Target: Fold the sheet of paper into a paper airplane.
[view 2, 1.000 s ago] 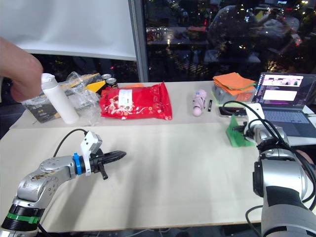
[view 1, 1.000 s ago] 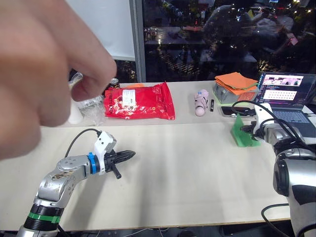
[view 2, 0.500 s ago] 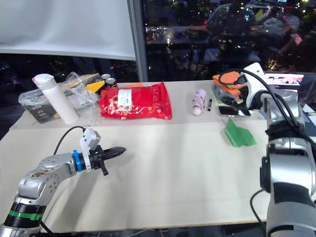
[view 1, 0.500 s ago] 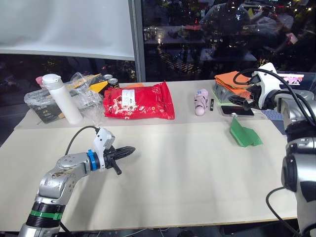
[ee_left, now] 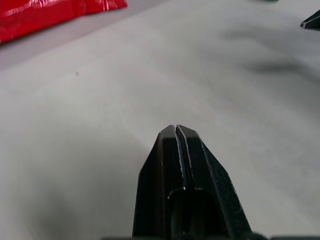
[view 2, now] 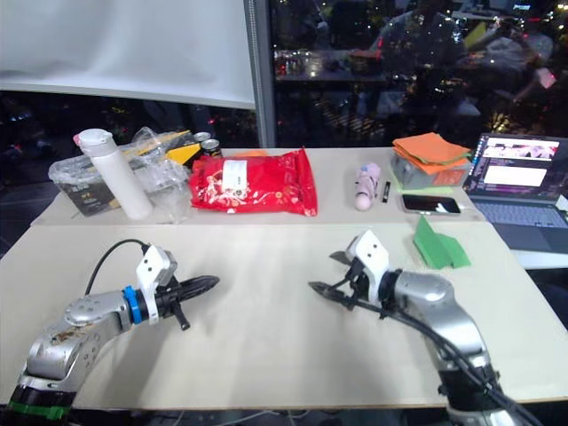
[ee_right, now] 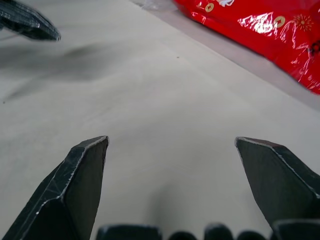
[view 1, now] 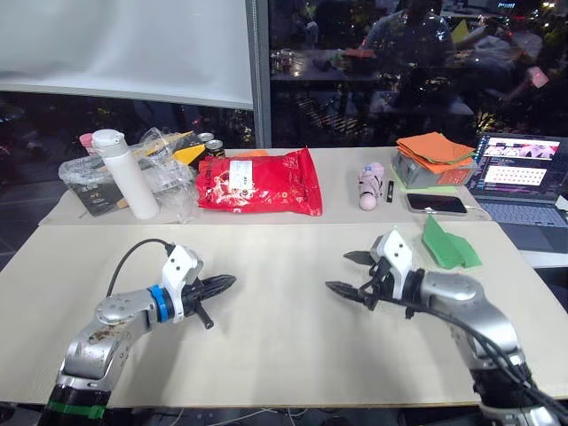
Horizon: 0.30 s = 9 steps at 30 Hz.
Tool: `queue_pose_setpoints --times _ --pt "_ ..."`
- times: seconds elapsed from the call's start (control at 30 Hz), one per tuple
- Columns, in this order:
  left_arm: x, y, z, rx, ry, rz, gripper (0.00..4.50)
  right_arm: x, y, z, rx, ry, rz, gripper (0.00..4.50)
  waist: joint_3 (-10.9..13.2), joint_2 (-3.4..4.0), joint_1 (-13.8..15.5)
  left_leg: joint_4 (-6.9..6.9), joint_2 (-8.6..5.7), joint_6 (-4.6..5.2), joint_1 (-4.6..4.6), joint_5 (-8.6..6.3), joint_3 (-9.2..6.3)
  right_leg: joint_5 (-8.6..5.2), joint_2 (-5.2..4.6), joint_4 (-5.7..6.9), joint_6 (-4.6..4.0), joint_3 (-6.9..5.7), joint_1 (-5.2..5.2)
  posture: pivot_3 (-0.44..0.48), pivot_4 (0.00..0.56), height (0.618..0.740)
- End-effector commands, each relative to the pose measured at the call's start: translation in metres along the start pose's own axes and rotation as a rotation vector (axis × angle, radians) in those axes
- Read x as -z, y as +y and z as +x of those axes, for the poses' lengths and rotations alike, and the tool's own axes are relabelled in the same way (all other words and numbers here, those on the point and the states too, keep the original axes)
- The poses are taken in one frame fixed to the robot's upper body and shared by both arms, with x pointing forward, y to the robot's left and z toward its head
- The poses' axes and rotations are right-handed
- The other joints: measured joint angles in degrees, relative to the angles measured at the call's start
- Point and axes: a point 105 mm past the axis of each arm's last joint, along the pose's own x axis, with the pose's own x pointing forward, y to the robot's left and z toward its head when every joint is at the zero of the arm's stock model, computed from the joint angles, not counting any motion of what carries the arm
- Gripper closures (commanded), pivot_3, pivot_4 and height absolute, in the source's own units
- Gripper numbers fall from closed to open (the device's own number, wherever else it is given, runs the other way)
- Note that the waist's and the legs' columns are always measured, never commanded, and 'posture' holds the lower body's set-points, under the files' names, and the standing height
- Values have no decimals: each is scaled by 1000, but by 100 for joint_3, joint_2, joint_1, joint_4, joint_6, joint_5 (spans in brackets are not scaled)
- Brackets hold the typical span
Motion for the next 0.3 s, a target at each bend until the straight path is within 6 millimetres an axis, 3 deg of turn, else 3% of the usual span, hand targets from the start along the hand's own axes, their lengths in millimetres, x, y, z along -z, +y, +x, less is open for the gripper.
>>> queue_pose_setpoints --times 0.03,0.2,0.3 --pt "-2 -17 3 -24 -34 25 4500 3 8 -2 54 -57 -56 31 -2 -3 12 0 0 0 -1 0 0 0 0 -1 0 0 1 0 150 732" --pt "8 -25 3 -85 -76 -19 4500 18 18 1 68 -54 -48 31 -8 -10 23 7 0 0 2 0 1 2 1 7 -2 1 -1 0 150 732" --pt "13 -23 5 -124 -94 -49 4500 17 19 3 76 -72 -46 31 -10 -13 15 7 2 0 9 0 1 1 2 8 -4 1 2 0 150 732"
